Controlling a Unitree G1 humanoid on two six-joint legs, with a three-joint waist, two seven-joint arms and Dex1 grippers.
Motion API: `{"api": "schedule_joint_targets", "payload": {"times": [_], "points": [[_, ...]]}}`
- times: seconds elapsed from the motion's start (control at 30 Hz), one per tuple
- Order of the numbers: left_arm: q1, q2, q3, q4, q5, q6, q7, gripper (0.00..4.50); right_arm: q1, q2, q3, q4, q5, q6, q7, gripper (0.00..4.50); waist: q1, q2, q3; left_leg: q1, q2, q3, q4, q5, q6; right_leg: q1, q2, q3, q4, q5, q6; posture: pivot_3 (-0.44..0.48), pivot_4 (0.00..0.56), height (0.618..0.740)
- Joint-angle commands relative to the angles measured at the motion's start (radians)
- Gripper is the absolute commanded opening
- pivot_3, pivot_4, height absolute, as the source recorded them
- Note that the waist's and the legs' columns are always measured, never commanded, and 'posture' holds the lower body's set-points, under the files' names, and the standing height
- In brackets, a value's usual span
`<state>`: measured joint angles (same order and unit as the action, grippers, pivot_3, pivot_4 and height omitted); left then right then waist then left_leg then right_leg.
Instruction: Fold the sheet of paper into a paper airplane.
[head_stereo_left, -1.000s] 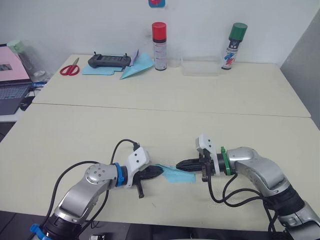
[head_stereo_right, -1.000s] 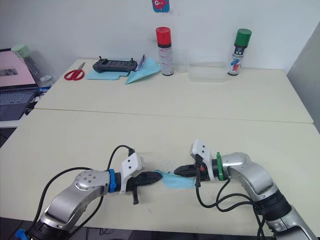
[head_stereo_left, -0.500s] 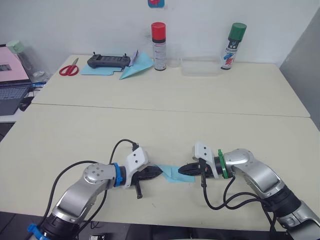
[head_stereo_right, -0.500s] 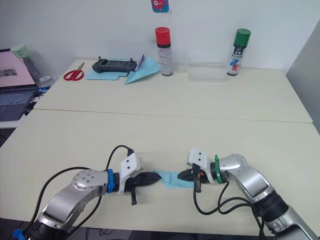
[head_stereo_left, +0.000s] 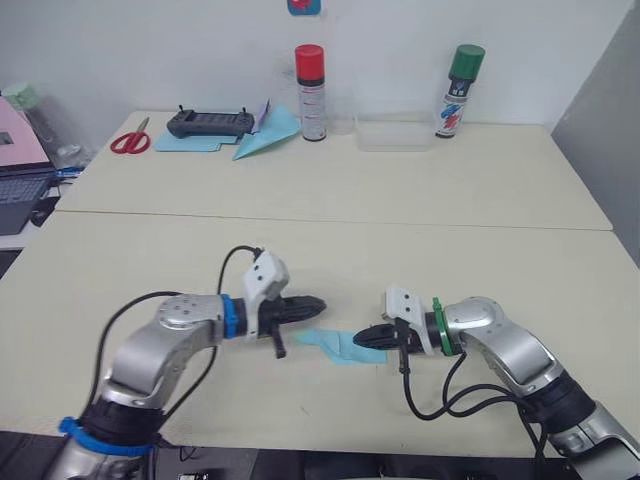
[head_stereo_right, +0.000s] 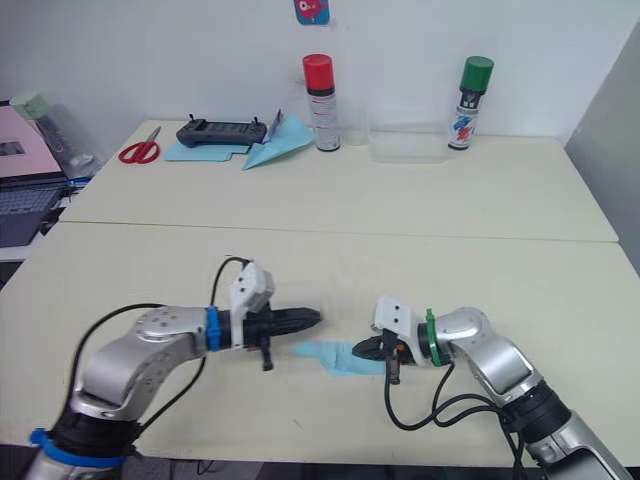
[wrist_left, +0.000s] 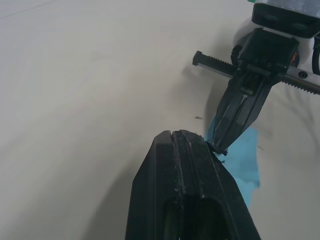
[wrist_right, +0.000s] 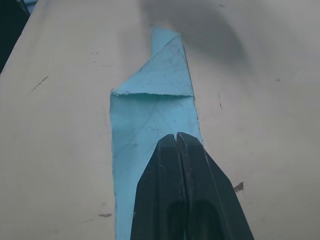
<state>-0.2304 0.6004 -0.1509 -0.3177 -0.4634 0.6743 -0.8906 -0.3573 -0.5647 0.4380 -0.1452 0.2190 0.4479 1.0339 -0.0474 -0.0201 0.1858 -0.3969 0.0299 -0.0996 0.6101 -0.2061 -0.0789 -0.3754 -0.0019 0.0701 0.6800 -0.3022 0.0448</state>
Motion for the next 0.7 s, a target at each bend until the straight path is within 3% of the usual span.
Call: {"api": "schedule_joint_targets", "payload": {"times": [0.03,0.17,0.33,0.47,0.7], "points": [[0.011,-0.020,-0.079,-0.003,0.063,-0.044,0.017,0.00,0.001,0.005,-0.008,0.028,-0.036,0.019,-0.035,0.02,-0.001,0.000,0.000,0.000,0.000,0.000,0.000,0.000,0.000,0.000,0.000,0.000,0.000,0.000,0.000,0.000,0.150,0.740],[0.035,0.013,-0.153,0.042,0.177,-0.111,0.025,0.00,0.011,-0.001,-0.010,0.015,-0.038,0.024,-0.035,0.02,-0.003,0.000,0.000,0.001,0.000,0.000,0.000,0.000,0.000,0.001,0.000,0.001,0.001,0.000,0.000,0.000,0.150,0.740],[0.103,0.093,-0.147,0.082,0.226,-0.116,0.030,0.00,0.020,-0.010,-0.005,0.012,-0.052,0.003,-0.033,0.02,-0.004,0.000,-0.001,0.002,0.000,0.000,0.000,0.000,0.000,0.002,0.000,0.001,0.000,0.000,0.000,0.000,0.150,0.740],[0.138,0.087,-0.078,0.128,0.205,-0.088,0.082,0.00,0.027,-0.006,0.000,0.009,-0.056,0.004,-0.031,0.02,-0.004,0.000,-0.003,0.004,0.000,0.001,0.000,0.000,0.000,0.003,0.000,0.001,0.000,0.000,0.000,0.000,0.150,0.740],[0.215,0.143,0.004,0.073,0.176,-0.111,0.052,0.00,0.029,-0.005,0.008,0.010,-0.068,-0.011,-0.016,0.02,-0.010,0.000,-0.005,0.007,0.001,0.001,-0.002,0.000,0.000,0.004,0.000,0.001,0.000,-0.001,-0.002,0.000,0.150,0.740]]}}
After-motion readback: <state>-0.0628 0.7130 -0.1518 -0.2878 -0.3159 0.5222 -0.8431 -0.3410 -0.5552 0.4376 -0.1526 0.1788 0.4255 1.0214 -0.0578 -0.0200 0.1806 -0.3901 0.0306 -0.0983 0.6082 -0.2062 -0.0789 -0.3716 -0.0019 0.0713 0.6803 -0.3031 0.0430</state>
